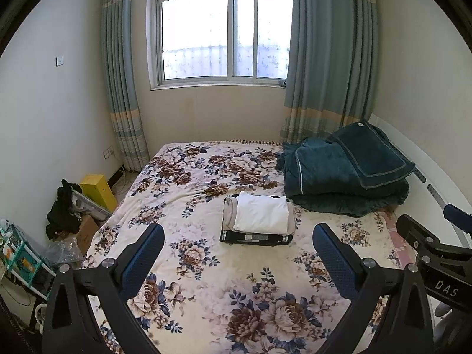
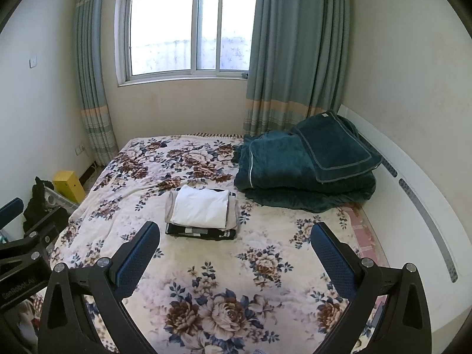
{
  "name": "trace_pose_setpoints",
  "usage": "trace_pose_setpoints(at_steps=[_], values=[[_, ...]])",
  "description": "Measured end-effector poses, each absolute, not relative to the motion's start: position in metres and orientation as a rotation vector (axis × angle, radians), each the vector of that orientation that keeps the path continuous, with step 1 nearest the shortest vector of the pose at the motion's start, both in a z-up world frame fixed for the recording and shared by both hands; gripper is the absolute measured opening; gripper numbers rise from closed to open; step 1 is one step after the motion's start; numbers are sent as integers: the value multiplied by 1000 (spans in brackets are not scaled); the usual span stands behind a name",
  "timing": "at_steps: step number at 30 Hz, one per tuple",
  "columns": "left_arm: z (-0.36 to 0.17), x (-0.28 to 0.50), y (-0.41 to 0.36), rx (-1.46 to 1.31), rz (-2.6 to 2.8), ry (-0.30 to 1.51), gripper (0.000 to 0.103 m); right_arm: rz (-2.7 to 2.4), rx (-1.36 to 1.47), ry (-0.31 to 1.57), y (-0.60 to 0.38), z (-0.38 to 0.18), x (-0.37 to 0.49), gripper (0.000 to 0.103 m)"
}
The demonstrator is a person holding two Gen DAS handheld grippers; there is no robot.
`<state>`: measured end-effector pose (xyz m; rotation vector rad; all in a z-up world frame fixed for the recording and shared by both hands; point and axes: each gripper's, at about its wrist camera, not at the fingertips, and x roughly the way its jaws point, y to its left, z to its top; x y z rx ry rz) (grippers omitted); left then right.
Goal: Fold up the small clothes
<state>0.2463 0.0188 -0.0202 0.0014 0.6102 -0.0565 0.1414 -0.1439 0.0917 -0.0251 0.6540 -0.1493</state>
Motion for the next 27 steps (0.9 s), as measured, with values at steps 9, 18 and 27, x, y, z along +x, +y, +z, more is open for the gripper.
trace_pose_setpoints(at_steps=[9, 18, 27], values=[[-14, 242, 18, 2, -44, 599, 103, -149, -15, 656, -141, 92, 137, 103], [-13, 236, 16, 4, -43, 594, 103, -152, -13, 655, -143, 91, 134, 103], [-13, 233, 13, 3, -43, 580, 103, -157, -6, 646, -137, 93, 130, 103]])
